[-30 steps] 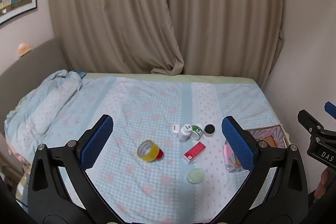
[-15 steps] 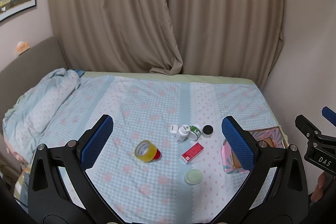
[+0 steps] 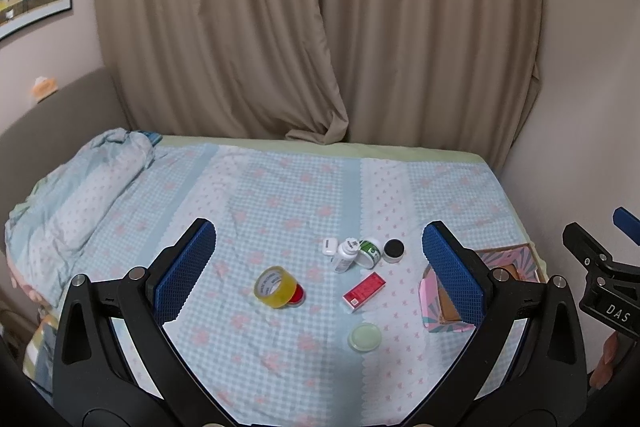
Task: Organize rigid objects
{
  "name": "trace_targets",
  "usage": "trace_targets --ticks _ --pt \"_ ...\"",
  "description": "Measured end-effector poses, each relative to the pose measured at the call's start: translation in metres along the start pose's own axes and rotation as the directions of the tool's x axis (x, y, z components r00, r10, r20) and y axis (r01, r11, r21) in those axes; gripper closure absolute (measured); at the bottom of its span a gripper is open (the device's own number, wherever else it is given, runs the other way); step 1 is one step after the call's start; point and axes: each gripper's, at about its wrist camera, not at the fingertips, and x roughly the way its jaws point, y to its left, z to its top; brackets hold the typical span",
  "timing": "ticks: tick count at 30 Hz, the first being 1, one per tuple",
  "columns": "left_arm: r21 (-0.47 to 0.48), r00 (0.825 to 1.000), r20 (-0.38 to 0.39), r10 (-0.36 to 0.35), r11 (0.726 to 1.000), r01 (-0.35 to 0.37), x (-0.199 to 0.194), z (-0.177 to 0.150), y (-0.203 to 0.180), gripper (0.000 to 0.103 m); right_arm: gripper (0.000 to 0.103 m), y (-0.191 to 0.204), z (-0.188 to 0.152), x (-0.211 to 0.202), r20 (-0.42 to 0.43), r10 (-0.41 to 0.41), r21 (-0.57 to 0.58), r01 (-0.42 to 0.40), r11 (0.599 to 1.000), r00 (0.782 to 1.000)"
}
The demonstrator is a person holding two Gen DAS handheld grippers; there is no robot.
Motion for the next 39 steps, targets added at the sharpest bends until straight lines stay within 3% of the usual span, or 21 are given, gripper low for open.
trace_targets --ticks 39 --pt "0.003 1.0 0.025 0.006 1.0 -0.006 -0.016 -0.008 -0.002 0.001 0.0 -0.006 -0.004 -0.012 0.033 0.036 0.019 -0.036 0.999 0.999"
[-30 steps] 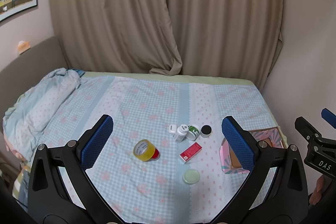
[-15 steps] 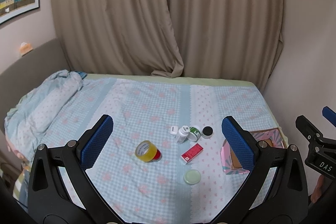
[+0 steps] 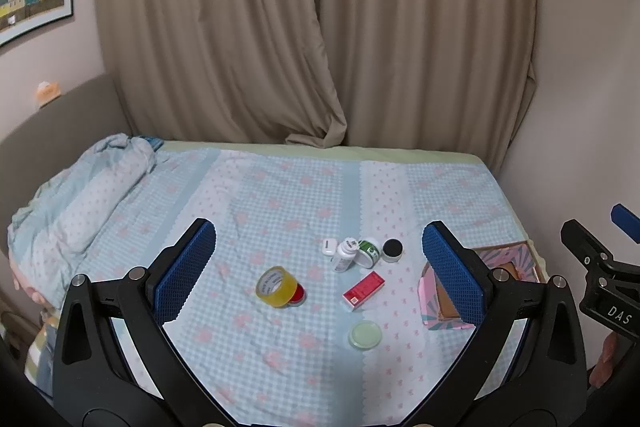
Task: Organize rigid objects
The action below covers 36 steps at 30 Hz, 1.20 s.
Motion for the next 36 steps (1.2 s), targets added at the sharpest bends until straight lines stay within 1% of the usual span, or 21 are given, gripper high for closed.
trace_targets --ticks 13,22,28,31,36 --pt "-0.003 1.0 -0.006 -0.007 1.0 0.007 -0.003 0.001 0.0 0.001 0.0 -0.002 -0.001 -0.002 0.001 0.016 0.009 -0.016 1.0 1.0" --pt "-0.018 0.999 -0.044 0.004 1.0 -0.005 0.004 0.0 0.0 0.001 0.0 0.001 0.001 0.001 -0.016 0.038 -0.008 -0.038 0.999 0.999" --pt "-0.031 0.994 -0.104 0.039 0.999 -0.042 0.02 -0.006 0.003 0.001 0.0 0.001 0.001 0.018 -0.059 0.088 -0.009 -0.089 0.996 0.994" --pt "-0.064 0.987 -0.156 0.047 0.996 -0.058 0.041 -0.015 0.016 0.001 0.0 0.007 -0.002 0.038 -0.091 0.114 -0.023 -0.117 0.993 0.989" --pt "-0.119 0.963 -0.265 0.04 0.99 -0.074 0.094 -0.038 0.055 0.001 0.0 0.028 -0.01 0.082 -0.149 0.114 -0.029 -0.12 0.992 0.982"
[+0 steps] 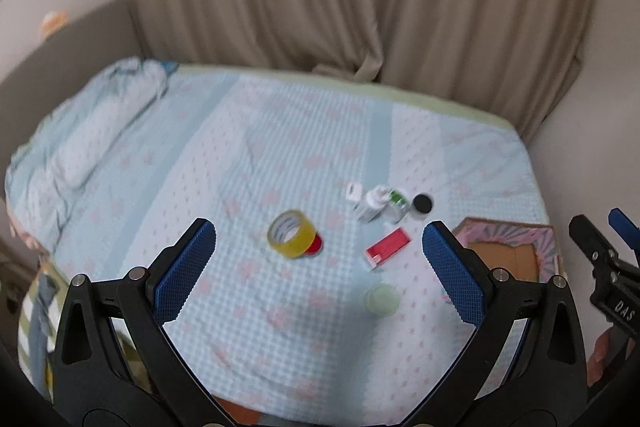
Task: Organize rigid objects
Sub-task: 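Lower the left tool onto the yellow tape roll while the right tool approaches the white pill bottle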
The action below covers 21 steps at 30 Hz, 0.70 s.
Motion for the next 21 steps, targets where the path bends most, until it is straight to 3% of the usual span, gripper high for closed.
trace_targets --ticks 10,16,21 --pt "-0.043 0.983 -0.174 -0.051 0.998 0.044 0.15 -0.005 0.076 0.001 0.0 0.05 -0.017 0.142 -0.188 0.013 0.096 0.005 0.995 0.982" --pt "-0.026 0.943 -0.295 -0.156 0.987 0.156 0.252 -0.039 0.09 0.001 0.0 0.075 -0.031 0.222 -0.264 0.017 0.183 0.032 0.983 0.964" --pt "-0.136 0.906 -0.349 -0.238 0.97 0.203 0.311 -0.067 0.1 0.001 0.0 0.089 -0.043 0.286 -0.315 -0.001 0.212 0.072 0.975 0.949"
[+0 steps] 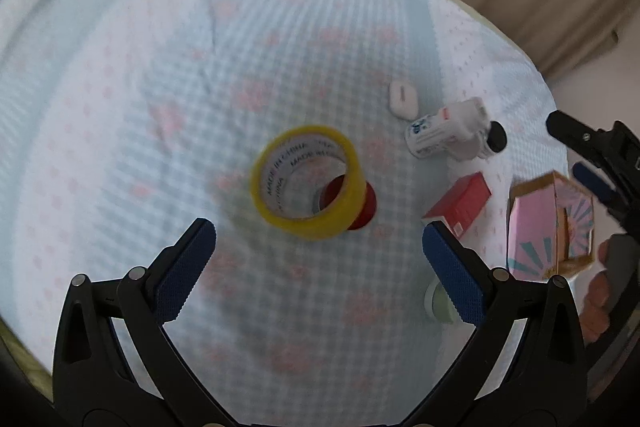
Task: Organize rigid objects
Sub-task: 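Lower the left tool onto the yellow tape roll while the right tool approaches the white pill bottle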
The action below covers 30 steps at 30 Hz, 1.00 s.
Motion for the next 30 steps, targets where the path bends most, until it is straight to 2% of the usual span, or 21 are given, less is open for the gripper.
trace_targets --ticks 4,7,16,18,22,26,30 --pt "-0.118 0.999 -0.014 -0.04 0.992 0.038 0.037 0.0 0.018 0.001 0.001 0.005 -0.002 0.046 -0.04 -0.012 0.017 0.012 1.0 0.999" --pt "-0.179 0.996 -0.033 -0.077 0.981 0.07 0.066 -0.003 0.027 0.001 0.007 0.008 -0.004 0.078 -0.086 -0.012 0.021 0.013 1.0 0.996" --pt "-0.203 0.995 -0.028 -0.1 0.975 0.093 0.111 0.001 0.023 0.001 0.026 0.006 -0.003 0.152 -0.157 0.027 0.069 -0.016 0.998 0.987" --pt "-0.214 0.995 -0.016 -0.101 0.972 0.095 0.115 0.003 0.022 0.001 0.033 0.004 -0.002 0.161 -0.165 0.042 0.092 -0.027 0.995 0.985" --pt "-0.242 0.994 -0.003 -0.109 0.965 0.106 0.122 0.01 0.025 0.001 0.038 0.0 0.001 0.169 -0.163 0.05 0.136 -0.028 0.99 0.985" --pt "-0.262 0.992 -0.002 -0.123 0.958 0.118 0.122 0.014 0.028 0.006 0.057 0.0 0.005 0.173 -0.17 0.049 0.157 -0.022 0.987 0.984" --pt "-0.259 0.992 -0.007 -0.124 0.959 0.118 0.119 0.015 0.03 0.006 0.057 0.0 0.007 0.173 -0.175 0.046 0.157 -0.018 0.987 0.983"
